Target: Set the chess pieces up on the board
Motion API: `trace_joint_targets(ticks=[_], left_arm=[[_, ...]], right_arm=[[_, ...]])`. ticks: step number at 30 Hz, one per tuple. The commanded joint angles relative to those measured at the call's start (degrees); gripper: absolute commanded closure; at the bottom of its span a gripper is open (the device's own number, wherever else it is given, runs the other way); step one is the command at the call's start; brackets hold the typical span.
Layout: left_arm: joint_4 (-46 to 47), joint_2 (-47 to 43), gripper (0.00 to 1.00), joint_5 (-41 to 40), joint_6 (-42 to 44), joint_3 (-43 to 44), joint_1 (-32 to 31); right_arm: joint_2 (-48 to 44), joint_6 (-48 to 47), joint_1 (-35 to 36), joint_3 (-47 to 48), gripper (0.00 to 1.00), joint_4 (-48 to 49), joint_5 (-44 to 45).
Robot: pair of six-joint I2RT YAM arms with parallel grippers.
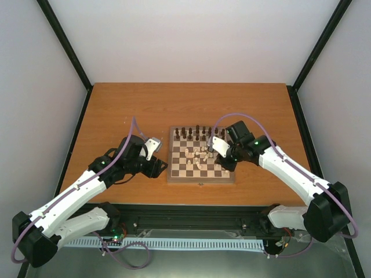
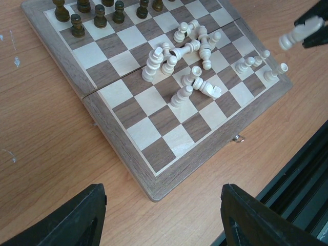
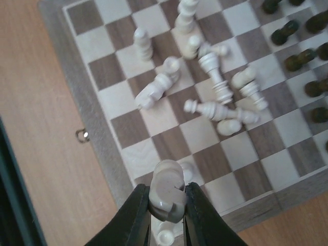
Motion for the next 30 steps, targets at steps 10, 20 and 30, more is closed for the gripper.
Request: trace_joint_targets(ticks=[10, 20, 30], left_arm=[[0.07, 0.14, 0.36, 0.64, 0.61, 1.07, -0.56], [0.05, 0.03, 0.36, 0.69, 0.61, 1.10, -0.56], [0.01, -0.13, 0.36, 0.81, 0.61, 1.03, -0.56]], right_arm=[[0.19, -3.73, 2.89, -8.13, 0.87, -1.09, 0.25], [4.00, -1.34, 4.13, -9.66, 0.87, 2.68, 5.77], [7.38, -0.59, 4.32, -9.10, 0.86, 4.63, 8.86]])
